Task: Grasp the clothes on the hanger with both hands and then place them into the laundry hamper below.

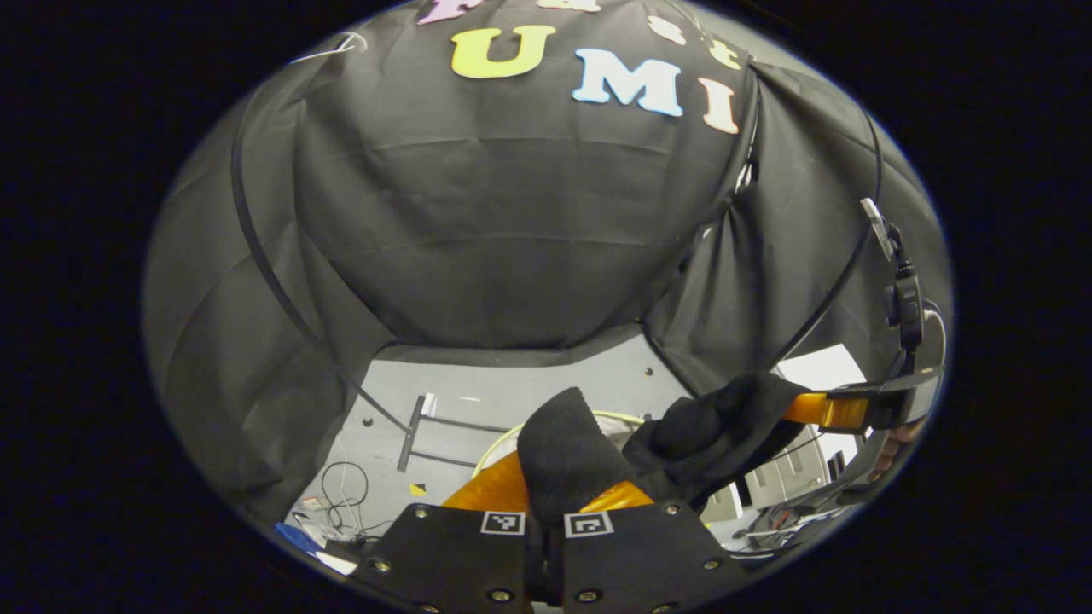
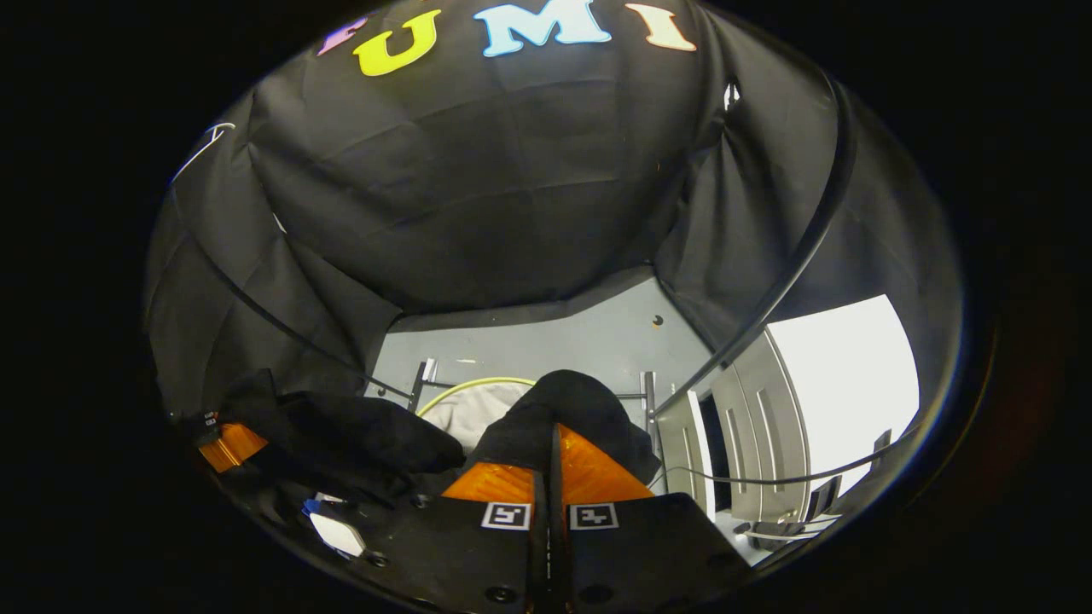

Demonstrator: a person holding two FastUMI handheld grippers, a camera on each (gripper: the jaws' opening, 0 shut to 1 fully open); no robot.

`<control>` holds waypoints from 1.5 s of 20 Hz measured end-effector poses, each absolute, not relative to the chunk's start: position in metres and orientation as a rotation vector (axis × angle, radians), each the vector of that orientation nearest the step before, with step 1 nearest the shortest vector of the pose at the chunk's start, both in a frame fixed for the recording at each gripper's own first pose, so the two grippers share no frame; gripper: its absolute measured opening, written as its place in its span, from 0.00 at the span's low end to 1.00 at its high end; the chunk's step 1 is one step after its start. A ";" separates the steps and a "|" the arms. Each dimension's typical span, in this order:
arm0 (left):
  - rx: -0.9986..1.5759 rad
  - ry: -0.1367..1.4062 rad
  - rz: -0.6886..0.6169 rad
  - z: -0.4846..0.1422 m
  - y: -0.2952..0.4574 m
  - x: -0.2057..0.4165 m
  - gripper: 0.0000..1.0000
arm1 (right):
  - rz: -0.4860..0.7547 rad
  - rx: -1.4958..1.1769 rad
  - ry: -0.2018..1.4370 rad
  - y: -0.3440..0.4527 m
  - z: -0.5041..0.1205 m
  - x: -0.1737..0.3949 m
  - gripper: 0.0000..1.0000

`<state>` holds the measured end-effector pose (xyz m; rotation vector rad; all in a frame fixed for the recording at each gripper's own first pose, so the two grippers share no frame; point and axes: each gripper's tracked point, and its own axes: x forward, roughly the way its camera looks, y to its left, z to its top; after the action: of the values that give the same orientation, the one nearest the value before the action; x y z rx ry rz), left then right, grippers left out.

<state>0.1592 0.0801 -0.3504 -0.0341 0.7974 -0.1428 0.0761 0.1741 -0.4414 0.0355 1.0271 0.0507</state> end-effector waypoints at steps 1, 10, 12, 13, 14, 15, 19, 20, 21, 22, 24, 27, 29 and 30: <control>-0.033 0.801 -0.147 -0.352 0.078 0.161 0.02 | 0.050 0.034 1.038 0.174 -0.442 0.071 0.03; 0.032 0.856 -0.134 -0.372 0.075 0.149 0.10 | 0.089 0.047 1.043 0.176 -0.430 0.060 0.23; 0.026 0.863 -0.129 -0.374 0.076 0.141 0.31 | 0.097 0.057 1.039 0.177 -0.426 0.055 0.39; 0.026 0.854 -0.125 -0.368 0.077 0.138 0.47 | 0.098 0.062 1.031 0.176 -0.422 0.054 0.55; 0.033 0.837 -0.112 -0.362 0.079 0.137 0.63 | 0.095 0.061 1.025 0.174 -0.420 0.053 0.71; 0.042 0.828 -0.097 -0.356 0.083 0.133 0.79 | 0.089 0.059 1.012 0.169 -0.414 0.051 0.87; 0.091 0.751 -0.024 -0.308 0.095 0.117 0.94 | 0.054 0.026 0.934 0.148 -0.387 0.045 0.99; 0.091 0.729 -0.010 -0.291 0.096 0.113 0.94 | 0.041 0.005 0.892 0.140 -0.373 0.047 0.98; 0.085 0.703 0.003 -0.272 0.094 0.110 0.95 | 0.043 -0.008 0.850 0.136 -0.361 0.049 0.99; 0.071 0.670 0.008 -0.253 0.091 0.108 0.95 | 0.051 -0.015 0.809 0.135 -0.345 0.052 0.99; 0.041 0.591 0.012 -0.206 0.082 0.105 0.95 | 0.064 -0.025 0.733 0.131 -0.316 0.056 0.94; 0.033 0.465 0.029 -0.134 0.077 0.096 0.95 | 0.057 0.006 0.619 0.124 -0.264 0.063 0.99; 0.091 0.370 0.058 -0.086 0.083 0.093 0.94 | 0.063 0.033 0.506 0.124 -0.217 0.069 0.99; 0.109 0.312 0.075 -0.057 0.084 0.092 0.94 | 0.075 0.035 0.435 0.127 -0.189 0.072 0.99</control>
<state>0.0921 0.0839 -0.0569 0.1094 0.3116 0.0755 0.0722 0.1270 -0.1889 0.0347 0.4351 0.0753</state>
